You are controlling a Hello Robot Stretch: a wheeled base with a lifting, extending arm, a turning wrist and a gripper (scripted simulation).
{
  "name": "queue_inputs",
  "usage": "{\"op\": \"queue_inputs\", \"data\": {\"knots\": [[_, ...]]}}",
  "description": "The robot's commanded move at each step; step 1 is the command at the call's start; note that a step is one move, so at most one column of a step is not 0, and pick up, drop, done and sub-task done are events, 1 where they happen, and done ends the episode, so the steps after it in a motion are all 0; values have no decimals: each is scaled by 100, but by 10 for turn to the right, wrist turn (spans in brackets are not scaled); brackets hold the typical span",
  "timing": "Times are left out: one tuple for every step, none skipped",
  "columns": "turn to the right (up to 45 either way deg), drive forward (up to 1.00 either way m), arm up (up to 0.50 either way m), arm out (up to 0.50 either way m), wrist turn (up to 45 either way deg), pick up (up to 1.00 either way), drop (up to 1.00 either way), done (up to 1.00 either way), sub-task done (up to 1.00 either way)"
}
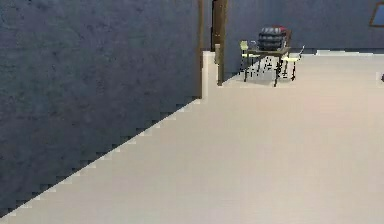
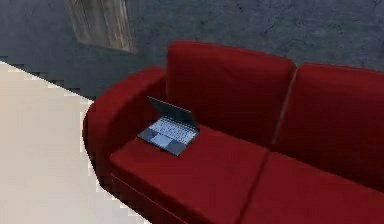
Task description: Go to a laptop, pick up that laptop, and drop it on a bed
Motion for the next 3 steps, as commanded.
{"op": "queue_inputs", "data": {"knots": [[450, 0, 0, 0, 0, 0, 0, 0, 0], [0, 100, 0, 0, 0, 0, 0, 0, 0], [-30, 0, 0, 0, 0, 0, 0, 0, 0]]}}
